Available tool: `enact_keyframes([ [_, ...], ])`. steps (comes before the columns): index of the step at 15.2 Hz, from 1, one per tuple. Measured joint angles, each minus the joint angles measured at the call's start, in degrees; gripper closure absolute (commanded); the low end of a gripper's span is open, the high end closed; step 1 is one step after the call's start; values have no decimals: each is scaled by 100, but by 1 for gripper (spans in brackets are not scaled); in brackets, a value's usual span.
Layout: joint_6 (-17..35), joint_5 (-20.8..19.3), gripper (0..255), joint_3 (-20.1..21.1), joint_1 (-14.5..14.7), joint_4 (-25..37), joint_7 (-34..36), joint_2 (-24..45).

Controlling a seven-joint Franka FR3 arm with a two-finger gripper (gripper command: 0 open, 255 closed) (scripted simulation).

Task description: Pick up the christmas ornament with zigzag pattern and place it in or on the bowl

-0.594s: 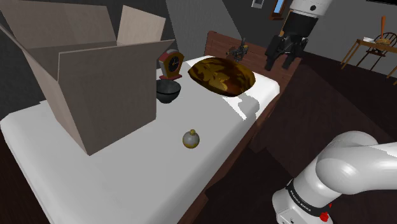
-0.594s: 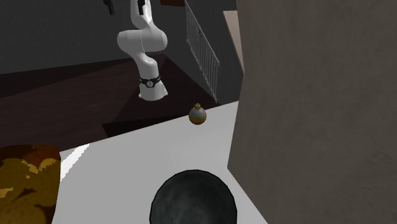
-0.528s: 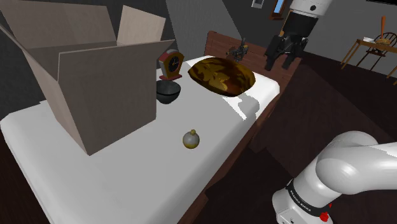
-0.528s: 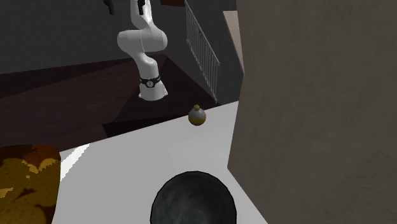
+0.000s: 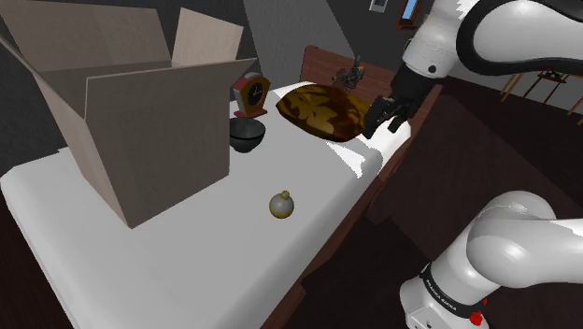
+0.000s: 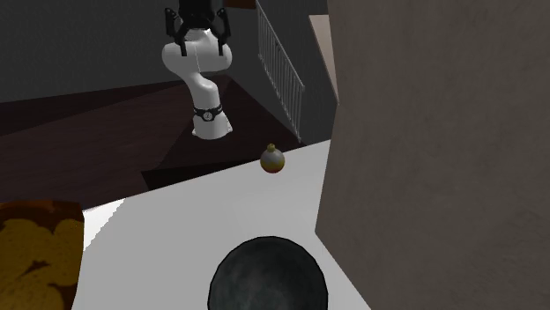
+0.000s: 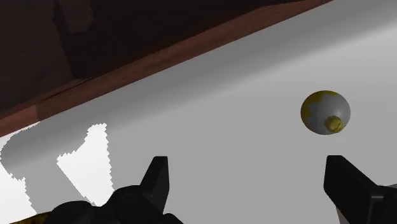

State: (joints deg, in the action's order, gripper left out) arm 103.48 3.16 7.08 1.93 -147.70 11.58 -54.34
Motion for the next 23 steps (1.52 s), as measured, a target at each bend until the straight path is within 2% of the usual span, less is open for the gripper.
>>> enact_keyframes([
  [5, 1352, 245, 0, 501, 297, -1038, 246, -229],
  [9, 2639, 457, 0, 1018, 551, -1765, 526, -90],
  [13, 4042, 605, 0, 1651, 712, -2292, 907, 387],
  [15, 4920, 608, 0, 2053, 638, -2482, 1136, 866],
  [18, 6181, 437, 0, 2887, 169, -2571, 1609, 1659],
  [19, 6628, 316, 0, 3320, -180, -2544, 1818, 1960],
  [21, 7459, 41, 0, 4450, -1181, -2467, 2268, 2406],
  [23, 8189, -169, 0, 5938, -2551, -2318, 2702, 2620],
])
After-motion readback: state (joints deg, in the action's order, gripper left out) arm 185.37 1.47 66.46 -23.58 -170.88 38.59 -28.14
